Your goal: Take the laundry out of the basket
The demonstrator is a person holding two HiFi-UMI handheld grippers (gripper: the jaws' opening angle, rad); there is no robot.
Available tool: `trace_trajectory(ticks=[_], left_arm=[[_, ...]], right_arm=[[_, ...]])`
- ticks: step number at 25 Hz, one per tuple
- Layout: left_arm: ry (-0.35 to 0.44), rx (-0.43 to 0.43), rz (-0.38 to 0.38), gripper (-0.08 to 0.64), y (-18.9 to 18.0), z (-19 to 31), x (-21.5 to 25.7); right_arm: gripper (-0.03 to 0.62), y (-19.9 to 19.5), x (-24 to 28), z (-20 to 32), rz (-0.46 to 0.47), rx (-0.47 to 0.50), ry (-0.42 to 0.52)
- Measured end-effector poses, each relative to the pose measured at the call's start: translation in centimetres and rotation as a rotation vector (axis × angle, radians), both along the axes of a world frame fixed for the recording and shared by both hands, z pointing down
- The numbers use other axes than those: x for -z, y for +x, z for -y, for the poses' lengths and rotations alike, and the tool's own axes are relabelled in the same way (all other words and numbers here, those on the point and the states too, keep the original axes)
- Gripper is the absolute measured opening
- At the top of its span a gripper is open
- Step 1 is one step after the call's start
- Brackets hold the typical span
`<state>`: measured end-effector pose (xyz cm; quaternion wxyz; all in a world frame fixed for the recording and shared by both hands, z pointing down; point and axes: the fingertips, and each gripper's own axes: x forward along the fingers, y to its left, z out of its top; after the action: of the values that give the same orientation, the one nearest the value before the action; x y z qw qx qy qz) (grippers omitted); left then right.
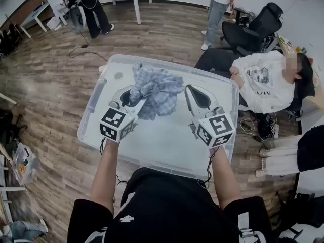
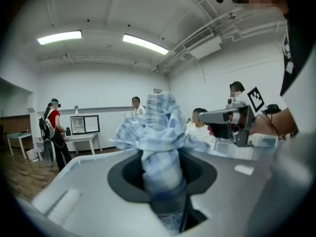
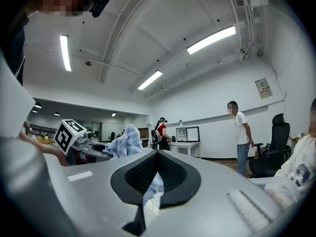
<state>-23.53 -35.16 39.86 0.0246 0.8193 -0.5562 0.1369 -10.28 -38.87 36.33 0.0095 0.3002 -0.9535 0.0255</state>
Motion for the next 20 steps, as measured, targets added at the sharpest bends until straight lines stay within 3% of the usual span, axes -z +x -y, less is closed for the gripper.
trace_trajectory(ticks=[8, 20], left_arm=[[0.095, 0.092, -0.133, 0.138, 0.7, -2.6, 3.5], [0.201, 0.212, -0.127, 0.14, 1.7, -8.3, 6.3]], right_arm=[[-0.002, -0.4, 0.5, -0.9, -0.013, 0.108, 0.02], [0.0, -2.7, 1.8, -5.5, 0.009, 0.299, 0.045]])
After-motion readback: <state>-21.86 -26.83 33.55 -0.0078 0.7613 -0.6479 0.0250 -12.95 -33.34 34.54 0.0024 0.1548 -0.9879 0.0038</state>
